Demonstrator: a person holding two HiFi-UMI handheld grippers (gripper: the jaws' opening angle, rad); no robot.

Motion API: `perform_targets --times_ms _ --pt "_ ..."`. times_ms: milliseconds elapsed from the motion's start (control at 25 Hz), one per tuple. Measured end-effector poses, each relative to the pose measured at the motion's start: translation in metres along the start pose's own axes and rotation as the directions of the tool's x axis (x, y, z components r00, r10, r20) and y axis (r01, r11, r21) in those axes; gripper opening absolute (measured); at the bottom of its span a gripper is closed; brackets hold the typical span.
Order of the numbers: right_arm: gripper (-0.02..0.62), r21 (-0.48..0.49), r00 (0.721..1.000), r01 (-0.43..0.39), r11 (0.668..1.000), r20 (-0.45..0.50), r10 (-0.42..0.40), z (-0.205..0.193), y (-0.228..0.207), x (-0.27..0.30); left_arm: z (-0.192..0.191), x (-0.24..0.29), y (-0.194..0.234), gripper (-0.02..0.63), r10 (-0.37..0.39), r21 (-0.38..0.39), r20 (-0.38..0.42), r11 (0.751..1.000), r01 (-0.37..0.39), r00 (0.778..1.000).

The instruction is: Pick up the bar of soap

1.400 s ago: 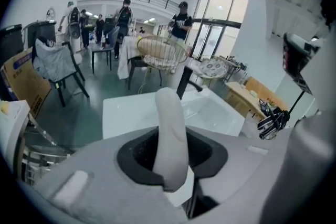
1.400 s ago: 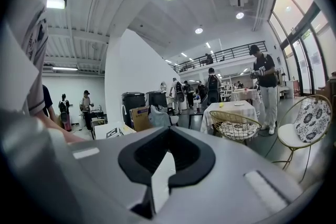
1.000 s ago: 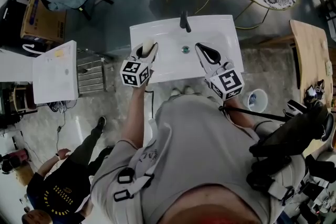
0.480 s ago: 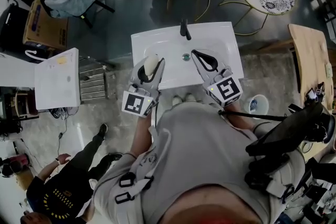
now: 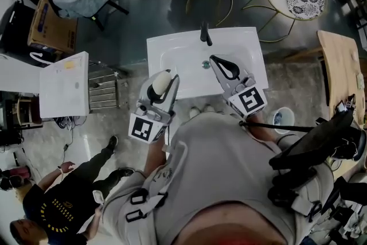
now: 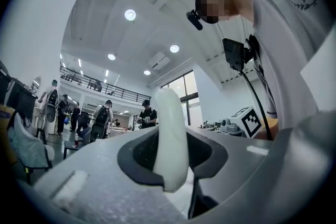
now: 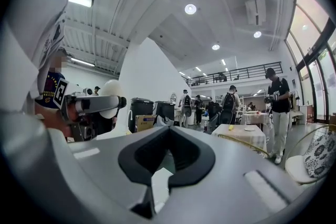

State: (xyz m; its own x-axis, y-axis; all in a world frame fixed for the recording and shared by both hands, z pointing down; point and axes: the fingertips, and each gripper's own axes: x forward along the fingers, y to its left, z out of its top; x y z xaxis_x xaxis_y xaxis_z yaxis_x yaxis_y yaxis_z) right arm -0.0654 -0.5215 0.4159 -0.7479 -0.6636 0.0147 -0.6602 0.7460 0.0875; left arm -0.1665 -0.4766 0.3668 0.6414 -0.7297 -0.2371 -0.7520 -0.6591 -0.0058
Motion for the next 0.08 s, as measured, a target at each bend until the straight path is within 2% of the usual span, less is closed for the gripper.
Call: perform_targets --times_ms 80 --pt "0.000 0.002 1.000 -0.005 1.000 -0.003 0.005 -0.0019 0.0023 0.0004 -0.0017 -0.0029 0.0013 0.095 0.004 0.003 -0.006 1.000 -0.004 1.000"
